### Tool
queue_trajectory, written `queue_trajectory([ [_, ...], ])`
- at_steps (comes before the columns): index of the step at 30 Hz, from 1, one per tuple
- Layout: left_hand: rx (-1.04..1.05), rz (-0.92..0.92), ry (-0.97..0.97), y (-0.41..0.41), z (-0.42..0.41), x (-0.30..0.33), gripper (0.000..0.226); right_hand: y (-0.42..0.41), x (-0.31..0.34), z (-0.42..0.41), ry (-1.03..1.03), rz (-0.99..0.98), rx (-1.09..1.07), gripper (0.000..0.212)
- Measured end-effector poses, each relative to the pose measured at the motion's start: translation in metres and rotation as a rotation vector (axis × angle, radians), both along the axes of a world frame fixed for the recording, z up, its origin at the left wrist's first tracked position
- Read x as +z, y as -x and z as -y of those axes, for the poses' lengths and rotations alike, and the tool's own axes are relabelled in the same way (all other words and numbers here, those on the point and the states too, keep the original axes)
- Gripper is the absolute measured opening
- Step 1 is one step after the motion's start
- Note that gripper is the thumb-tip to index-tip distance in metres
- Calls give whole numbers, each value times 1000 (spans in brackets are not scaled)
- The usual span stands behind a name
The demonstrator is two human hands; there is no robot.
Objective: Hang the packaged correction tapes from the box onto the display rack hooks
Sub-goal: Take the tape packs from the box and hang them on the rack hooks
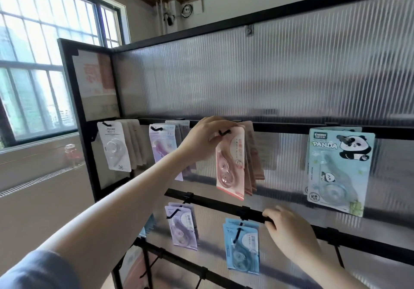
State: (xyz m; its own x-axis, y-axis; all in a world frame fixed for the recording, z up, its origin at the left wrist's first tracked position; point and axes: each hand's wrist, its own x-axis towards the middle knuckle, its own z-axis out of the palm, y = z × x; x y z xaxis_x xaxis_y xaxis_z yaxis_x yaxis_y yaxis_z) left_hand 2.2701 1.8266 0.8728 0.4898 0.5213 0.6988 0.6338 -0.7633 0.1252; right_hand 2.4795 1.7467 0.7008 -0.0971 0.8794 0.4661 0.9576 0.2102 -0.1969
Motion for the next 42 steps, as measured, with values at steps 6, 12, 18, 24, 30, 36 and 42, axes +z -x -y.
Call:
queue_trajectory([
  [6, 22, -1, 25, 6, 6, -2, 45, 9, 1, 6, -2, -4, -3, 26],
  [12, 25, 52, -7, 9, 13, -1, 43, 16, 6, 15, 4, -9, 8, 27],
  [18, -21, 93, 1, 5, 28, -9, 46, 12, 1, 29, 6, 45, -47, 22],
  [24, 38, 97, 90, 22, 39, -21, 69, 26, 1, 46, 1, 47, -87, 24],
  [30, 53, 117, 165, 58, 56, -61, 75, 45, -6, 67, 6, 111, -149, 31],
  [36, 101, 54, 177, 103, 81, -115, 72, 77, -23, 87, 50, 149, -162, 38],
  [42, 172, 45, 297, 143, 101, -166, 72, 107, -54, 90, 113, 166, -148, 39],
])
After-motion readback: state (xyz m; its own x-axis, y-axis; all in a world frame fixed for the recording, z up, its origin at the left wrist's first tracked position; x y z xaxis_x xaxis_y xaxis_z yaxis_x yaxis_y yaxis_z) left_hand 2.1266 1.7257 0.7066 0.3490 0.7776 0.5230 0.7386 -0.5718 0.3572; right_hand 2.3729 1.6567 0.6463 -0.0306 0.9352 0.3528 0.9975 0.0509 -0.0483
